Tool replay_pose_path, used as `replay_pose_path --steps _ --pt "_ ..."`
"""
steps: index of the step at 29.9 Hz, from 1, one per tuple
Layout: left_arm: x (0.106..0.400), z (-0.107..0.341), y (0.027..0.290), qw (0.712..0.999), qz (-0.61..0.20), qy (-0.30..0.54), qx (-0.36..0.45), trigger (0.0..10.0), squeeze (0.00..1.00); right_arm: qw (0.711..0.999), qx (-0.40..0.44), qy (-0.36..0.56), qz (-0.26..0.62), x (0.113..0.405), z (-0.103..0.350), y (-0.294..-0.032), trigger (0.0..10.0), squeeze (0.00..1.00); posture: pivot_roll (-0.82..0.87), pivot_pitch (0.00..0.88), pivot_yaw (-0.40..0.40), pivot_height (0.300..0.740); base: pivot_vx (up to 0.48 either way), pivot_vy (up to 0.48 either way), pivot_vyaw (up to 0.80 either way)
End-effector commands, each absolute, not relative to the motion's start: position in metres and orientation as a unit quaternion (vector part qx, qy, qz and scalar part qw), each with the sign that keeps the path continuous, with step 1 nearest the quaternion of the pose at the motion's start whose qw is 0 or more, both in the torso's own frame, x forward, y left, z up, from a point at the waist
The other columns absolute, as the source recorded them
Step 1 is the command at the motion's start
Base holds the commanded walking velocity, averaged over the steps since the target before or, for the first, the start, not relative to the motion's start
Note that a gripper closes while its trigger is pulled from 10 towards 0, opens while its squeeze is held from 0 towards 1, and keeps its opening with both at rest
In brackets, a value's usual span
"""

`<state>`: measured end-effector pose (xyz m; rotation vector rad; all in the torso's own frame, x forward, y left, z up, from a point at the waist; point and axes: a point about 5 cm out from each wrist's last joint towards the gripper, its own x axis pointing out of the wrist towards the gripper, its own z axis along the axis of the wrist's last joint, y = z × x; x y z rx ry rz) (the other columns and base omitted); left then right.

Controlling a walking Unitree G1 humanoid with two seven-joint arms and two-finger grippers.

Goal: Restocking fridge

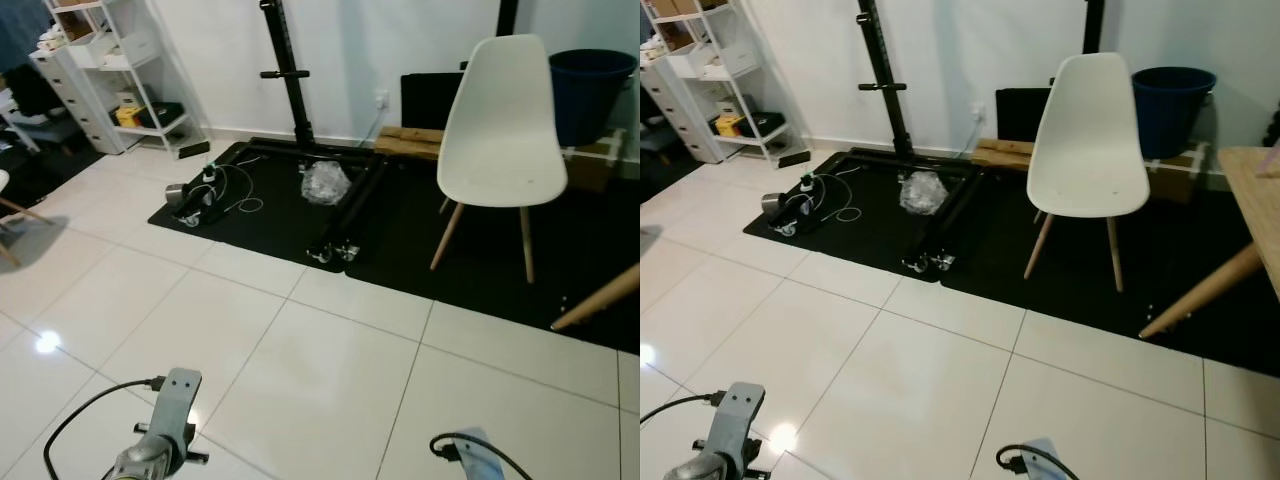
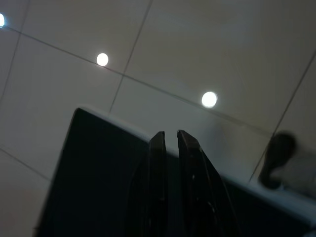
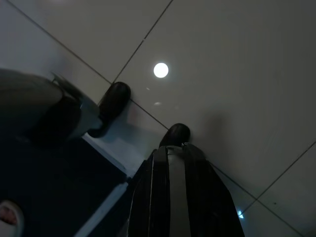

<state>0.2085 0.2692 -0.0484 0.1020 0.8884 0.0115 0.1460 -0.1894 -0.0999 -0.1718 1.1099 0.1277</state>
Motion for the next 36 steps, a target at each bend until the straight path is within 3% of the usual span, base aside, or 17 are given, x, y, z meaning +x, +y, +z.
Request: replay_pose_path --steps 1,5,7,11,21,31,36 --pt "0.205 -0.052 0.267 0.901 0.016 0.432 0.036 10.0 0.00 0.843 -0.073 0.530 0.062 0.141 -0.102 -0.186 10.0 0.00 0.32 0.007 0.089 0.740 0.000 0.000 0.00" --pt "0.192 -0.060 0.262 0.895 0.007 0.445 0.034 10.0 0.00 0.841 -0.073 0.532 0.066 0.138 -0.103 -0.185 10.0 0.00 0.29 0.002 0.075 0.740 0.000 0.000 0.00" --pt "0.171 -0.073 0.257 0.885 0.020 0.465 0.016 10.0 0.00 0.835 -0.093 0.535 0.085 0.136 -0.104 -0.186 10.0 0.00 0.24 0.004 0.032 0.740 0.000 0.000 0.00" --pt "0.155 -0.083 0.246 0.875 0.011 0.485 0.012 10.0 0.00 0.833 -0.104 0.535 0.094 0.136 -0.103 -0.188 10.0 0.00 0.21 0.003 -0.019 0.740 0.000 0.000 0.00" --pt "0.159 -0.084 0.235 0.876 -0.017 0.482 0.023 10.0 0.00 0.838 -0.108 0.528 0.091 0.140 -0.101 -0.190 10.0 0.00 0.18 0.007 -0.049 0.740 0.000 0.000 0.00" --pt "0.161 -0.085 0.230 0.877 0.008 0.480 0.004 10.0 0.00 0.841 -0.098 0.526 0.083 0.141 -0.101 -0.192 10.0 0.00 0.19 0.000 -0.058 0.740 0.000 0.000 0.00" --pt "0.146 -0.094 0.218 0.864 -0.003 0.503 -0.001 10.0 0.00 0.837 -0.108 0.530 0.082 0.139 -0.101 -0.193 10.0 0.00 0.13 0.000 -0.054 0.740 0.000 0.000 0.00"
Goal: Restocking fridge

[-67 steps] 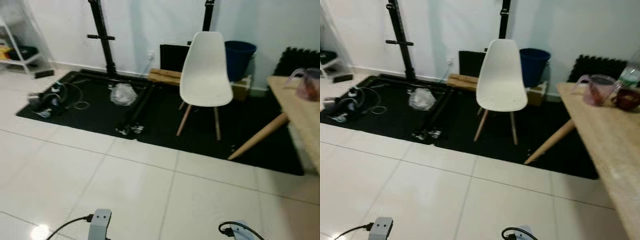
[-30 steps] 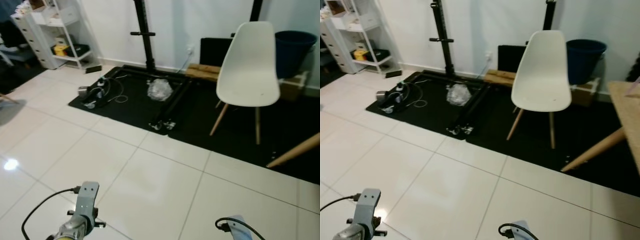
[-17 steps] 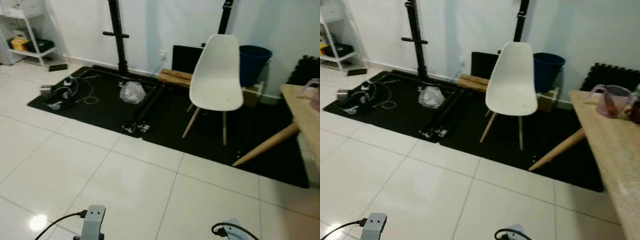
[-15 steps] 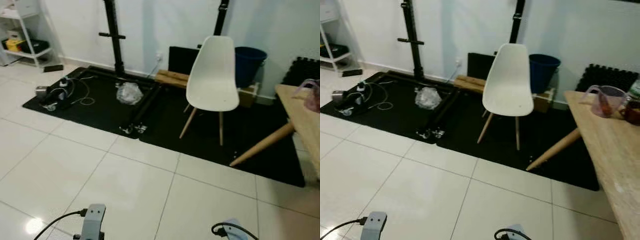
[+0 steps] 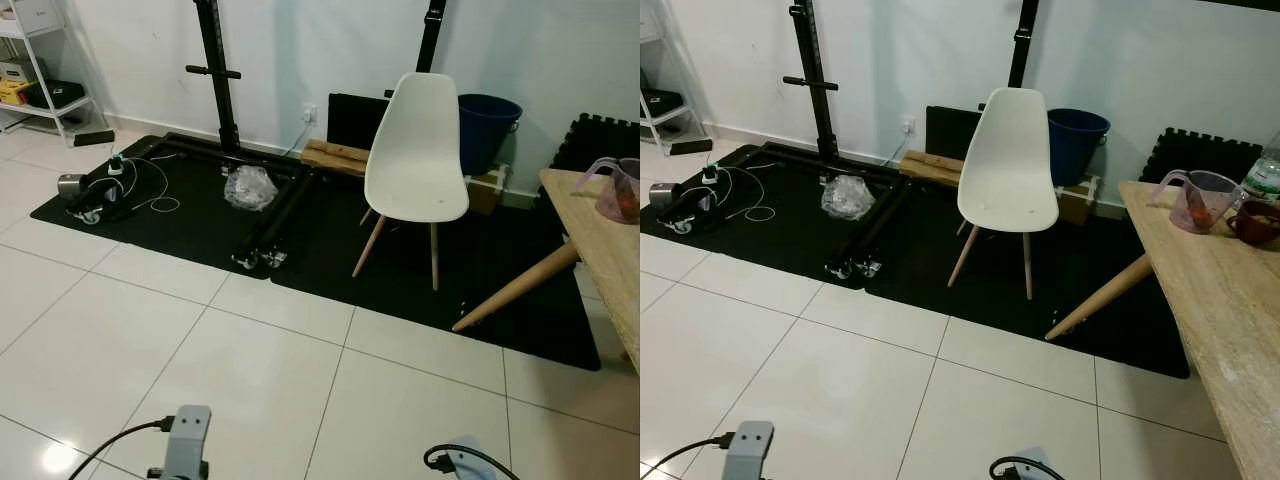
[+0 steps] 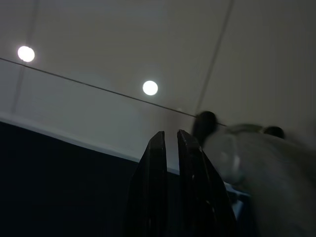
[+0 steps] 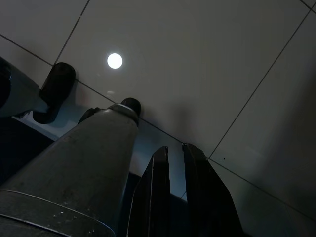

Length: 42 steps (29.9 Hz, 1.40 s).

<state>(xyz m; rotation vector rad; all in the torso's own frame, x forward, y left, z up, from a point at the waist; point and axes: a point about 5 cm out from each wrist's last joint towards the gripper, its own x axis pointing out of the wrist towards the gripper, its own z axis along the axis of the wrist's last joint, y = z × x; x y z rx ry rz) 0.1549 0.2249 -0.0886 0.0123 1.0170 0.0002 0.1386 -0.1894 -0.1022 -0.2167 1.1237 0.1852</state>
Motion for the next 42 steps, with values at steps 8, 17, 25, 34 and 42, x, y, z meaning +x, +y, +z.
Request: replay_pose_path --steps 8,17,25,34,42 --pt "0.132 -0.099 0.218 0.851 -0.010 0.525 0.001 10.0 0.00 0.844 -0.100 0.523 0.060 0.139 -0.101 -0.193 10.0 0.00 0.02 0.000 0.014 0.740 0.000 0.000 0.00" --pt "0.141 -0.096 0.218 0.854 -0.023 0.520 0.013 10.0 0.00 0.847 -0.073 0.527 0.015 0.136 -0.102 -0.197 10.0 0.00 -0.05 0.000 0.052 0.740 0.000 0.000 0.00" --pt "0.132 -0.099 0.213 0.852 -0.033 0.522 0.018 10.0 0.00 0.848 -0.072 0.525 0.000 0.135 -0.102 -0.198 10.0 0.00 -0.14 0.000 0.058 0.740 0.000 0.000 0.00" --pt "0.139 -0.097 0.214 0.855 -0.033 0.517 0.037 10.0 0.00 0.858 -0.063 0.509 -0.032 0.144 -0.094 -0.225 10.0 0.00 -0.04 0.000 -0.030 0.740 0.000 0.000 0.00" --pt "0.156 -0.090 0.215 0.874 -0.010 0.486 0.016 10.0 0.00 0.858 -0.082 0.507 0.000 0.149 -0.093 -0.220 10.0 0.00 -0.06 0.000 0.021 0.740 0.000 0.000 0.00"
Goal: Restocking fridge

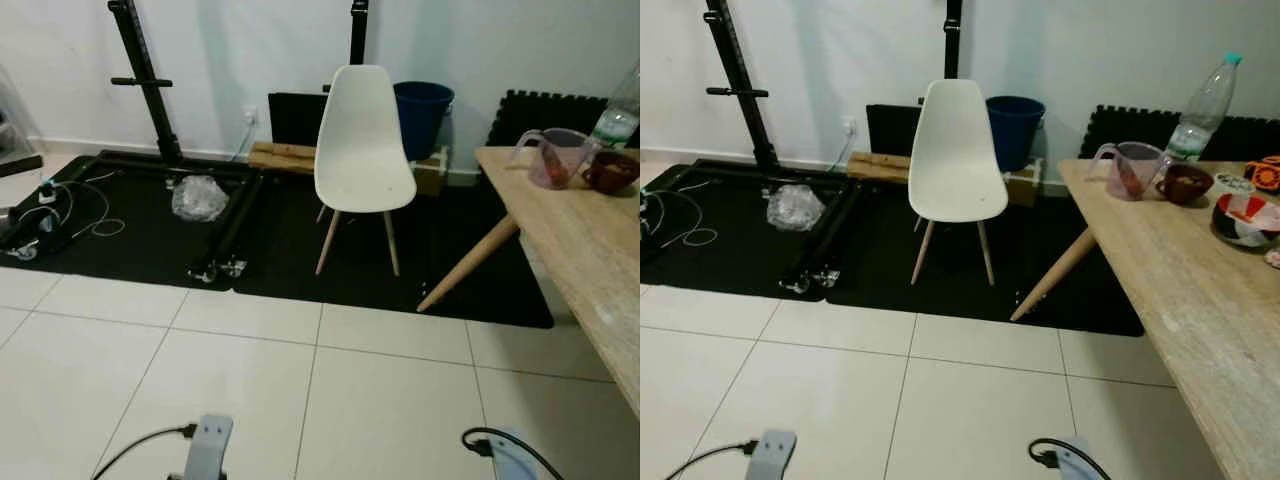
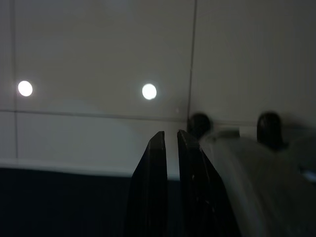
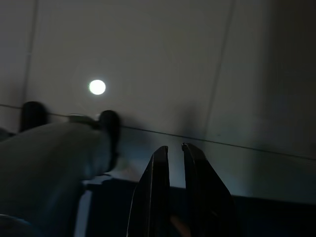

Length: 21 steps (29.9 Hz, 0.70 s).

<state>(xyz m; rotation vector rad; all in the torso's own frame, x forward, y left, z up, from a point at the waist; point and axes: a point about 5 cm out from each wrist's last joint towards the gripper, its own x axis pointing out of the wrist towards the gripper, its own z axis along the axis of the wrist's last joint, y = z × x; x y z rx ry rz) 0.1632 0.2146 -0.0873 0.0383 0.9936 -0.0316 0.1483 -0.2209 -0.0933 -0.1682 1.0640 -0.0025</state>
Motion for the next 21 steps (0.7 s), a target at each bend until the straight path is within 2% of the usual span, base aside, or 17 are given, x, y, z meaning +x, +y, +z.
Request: replay_pose_path --steps 1,6,12,13,21 --pt "0.156 -0.090 0.215 0.874 -0.010 0.486 0.016 10.0 0.00 0.858 -0.082 0.507 0.000 0.149 -0.093 -0.220 10.0 0.00 -0.06 0.000 0.021 0.740 0.000 0.000 0.00" --pt "0.163 -0.085 0.229 0.868 0.013 0.496 0.016 10.0 0.00 0.855 -0.089 0.511 0.006 0.145 -0.094 -0.221 10.0 0.00 -0.05 0.032 0.041 0.740 0.000 0.000 0.00" --pt "0.173 -0.080 0.237 0.869 0.007 0.494 0.032 10.0 0.00 0.850 -0.078 0.520 -0.005 0.135 -0.097 -0.225 10.0 0.00 -0.04 0.000 0.019 0.740 0.000 0.000 0.00" --pt "0.172 -0.080 0.235 0.870 0.007 0.493 0.031 10.0 0.00 0.851 -0.073 0.520 -0.010 0.134 -0.097 -0.226 10.0 0.00 -0.03 0.001 -0.006 0.740 0.000 0.000 0.00" --pt "0.160 -0.091 0.209 0.863 -0.006 0.506 -0.001 10.0 0.00 0.847 -0.091 0.523 0.036 0.138 -0.099 -0.213 10.0 0.00 0.00 0.000 -0.033 0.740 0.000 0.000 0.00"
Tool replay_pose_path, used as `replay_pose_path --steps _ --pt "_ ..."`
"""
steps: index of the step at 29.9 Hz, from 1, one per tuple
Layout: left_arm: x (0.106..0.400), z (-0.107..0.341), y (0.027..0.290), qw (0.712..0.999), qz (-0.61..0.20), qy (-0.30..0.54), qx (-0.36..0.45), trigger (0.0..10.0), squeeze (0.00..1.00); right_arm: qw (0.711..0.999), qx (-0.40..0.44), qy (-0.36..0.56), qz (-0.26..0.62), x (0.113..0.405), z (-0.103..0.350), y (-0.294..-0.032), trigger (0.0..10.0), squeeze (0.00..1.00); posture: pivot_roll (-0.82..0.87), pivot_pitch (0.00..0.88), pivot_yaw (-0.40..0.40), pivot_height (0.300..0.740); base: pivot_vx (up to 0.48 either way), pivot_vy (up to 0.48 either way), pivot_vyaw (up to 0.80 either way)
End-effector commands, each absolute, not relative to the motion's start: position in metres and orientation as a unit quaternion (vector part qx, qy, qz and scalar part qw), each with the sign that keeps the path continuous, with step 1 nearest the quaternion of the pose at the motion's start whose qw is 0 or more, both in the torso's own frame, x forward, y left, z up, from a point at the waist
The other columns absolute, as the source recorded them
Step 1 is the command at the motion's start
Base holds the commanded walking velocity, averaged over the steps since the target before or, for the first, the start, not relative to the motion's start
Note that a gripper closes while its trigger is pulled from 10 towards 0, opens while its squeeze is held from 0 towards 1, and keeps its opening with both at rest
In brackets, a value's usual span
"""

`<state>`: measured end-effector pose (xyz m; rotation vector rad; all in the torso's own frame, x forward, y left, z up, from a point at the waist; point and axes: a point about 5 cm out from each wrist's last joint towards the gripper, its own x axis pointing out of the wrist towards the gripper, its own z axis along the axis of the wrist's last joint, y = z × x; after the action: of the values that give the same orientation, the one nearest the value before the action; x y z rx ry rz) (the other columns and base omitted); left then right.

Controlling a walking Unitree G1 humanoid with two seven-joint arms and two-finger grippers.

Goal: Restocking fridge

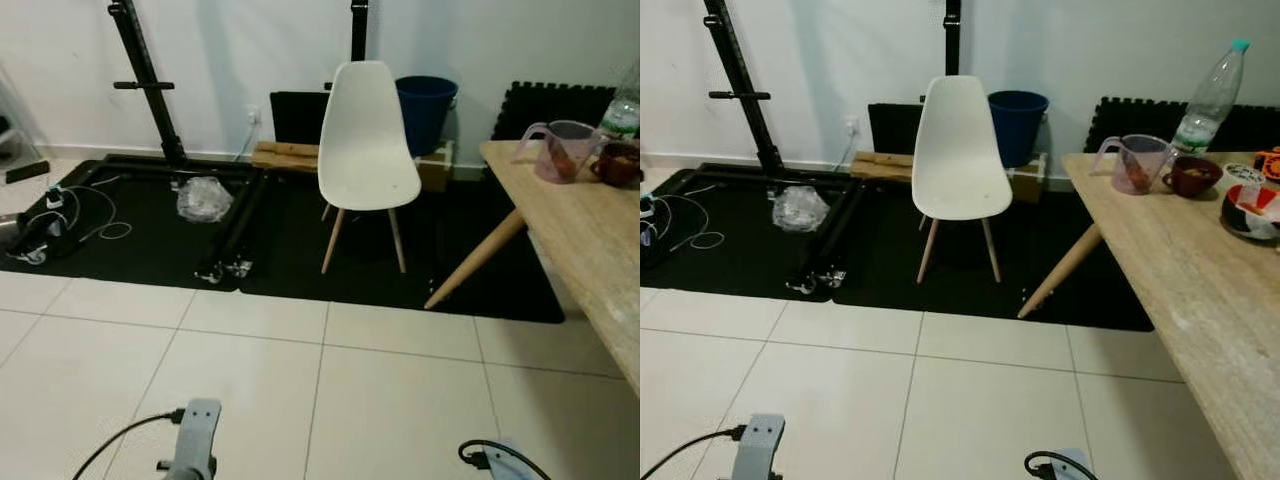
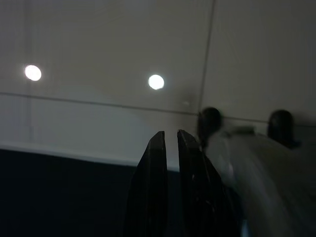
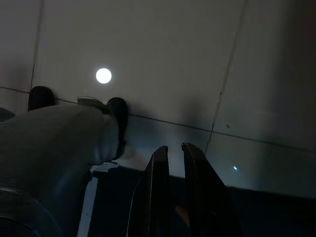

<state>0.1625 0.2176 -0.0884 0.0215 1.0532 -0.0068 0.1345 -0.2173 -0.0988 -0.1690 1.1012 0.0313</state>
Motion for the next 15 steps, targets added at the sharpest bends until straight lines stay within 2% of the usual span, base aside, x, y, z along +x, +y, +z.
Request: replay_pose_path --steps 1,4,7,15 --pt "0.160 -0.091 0.209 0.863 -0.006 0.506 -0.001 10.0 0.00 0.847 -0.091 0.523 0.036 0.138 -0.099 -0.213 10.0 0.00 0.00 0.000 -0.033 0.740 0.000 0.000 0.00" --pt "0.161 -0.092 0.202 0.863 -0.007 0.506 -0.008 10.0 0.00 0.838 -0.122 0.529 0.065 0.139 -0.099 -0.211 10.0 0.00 0.02 0.000 -0.037 0.740 0.000 0.000 0.00" --pt "0.165 -0.091 0.199 0.866 -0.002 0.500 -0.017 10.0 0.00 0.827 -0.139 0.540 0.072 0.135 -0.099 -0.216 10.0 0.00 0.05 0.000 -0.058 0.740 0.000 0.000 -0.79" --pt "0.160 -0.093 0.196 0.863 -0.019 0.504 -0.018 10.0 0.00 0.827 -0.146 0.539 0.069 0.137 -0.096 -0.226 10.0 0.00 0.07 0.000 -0.059 0.740 0.000 0.000 -0.79"
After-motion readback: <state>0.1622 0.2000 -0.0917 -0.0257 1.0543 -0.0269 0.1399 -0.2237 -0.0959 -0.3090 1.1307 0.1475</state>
